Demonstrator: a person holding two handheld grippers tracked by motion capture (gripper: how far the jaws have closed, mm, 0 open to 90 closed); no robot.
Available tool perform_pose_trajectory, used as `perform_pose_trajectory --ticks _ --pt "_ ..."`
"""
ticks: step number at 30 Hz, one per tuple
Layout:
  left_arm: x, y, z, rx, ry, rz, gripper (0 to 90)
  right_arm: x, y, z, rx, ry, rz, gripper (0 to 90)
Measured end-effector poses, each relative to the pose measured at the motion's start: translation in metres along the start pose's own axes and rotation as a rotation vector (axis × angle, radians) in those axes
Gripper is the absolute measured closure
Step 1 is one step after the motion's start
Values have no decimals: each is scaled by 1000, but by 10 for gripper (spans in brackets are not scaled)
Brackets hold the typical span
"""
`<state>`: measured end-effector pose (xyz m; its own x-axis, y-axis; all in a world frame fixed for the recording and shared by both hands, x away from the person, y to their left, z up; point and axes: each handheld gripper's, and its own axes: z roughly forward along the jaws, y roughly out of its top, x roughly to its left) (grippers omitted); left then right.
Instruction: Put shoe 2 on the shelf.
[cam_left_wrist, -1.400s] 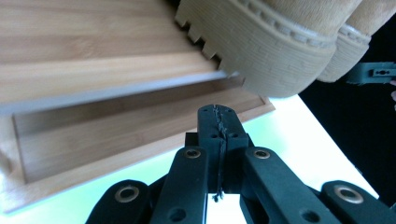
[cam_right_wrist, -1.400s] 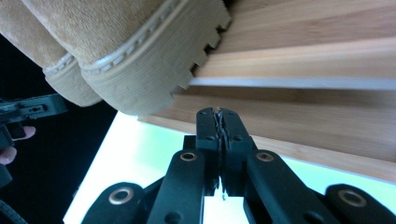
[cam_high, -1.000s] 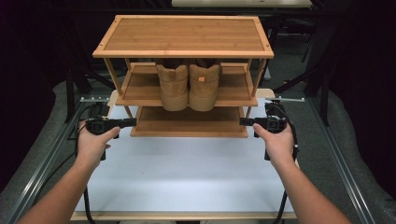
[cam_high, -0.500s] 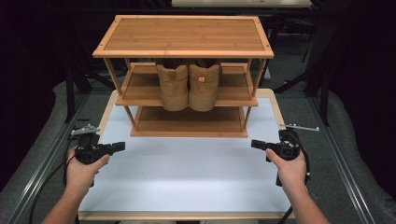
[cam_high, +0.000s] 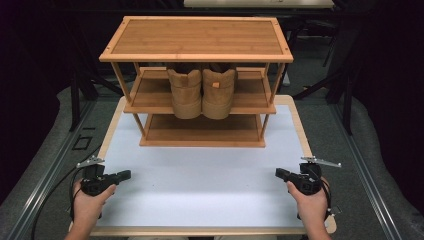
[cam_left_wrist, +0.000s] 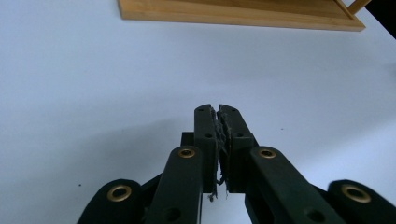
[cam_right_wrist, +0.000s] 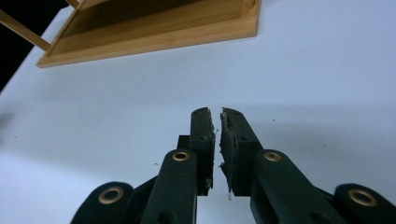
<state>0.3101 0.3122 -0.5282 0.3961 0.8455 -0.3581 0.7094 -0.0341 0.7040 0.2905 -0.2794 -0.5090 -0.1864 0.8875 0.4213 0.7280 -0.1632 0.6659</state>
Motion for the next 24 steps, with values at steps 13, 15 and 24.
perform_pose_trajectory --ticks 13,15,24 --pt "11 -15 20 -8 53 29 602 -7 -23 28 -91 -52 -21 671" --pt "12 -16 21 -17 58 29 564 -7 -27 31 -116 -72 -27 650" --pt "14 -22 21 -25 116 72 473 -10 -35 31 -173 -127 -62 518"
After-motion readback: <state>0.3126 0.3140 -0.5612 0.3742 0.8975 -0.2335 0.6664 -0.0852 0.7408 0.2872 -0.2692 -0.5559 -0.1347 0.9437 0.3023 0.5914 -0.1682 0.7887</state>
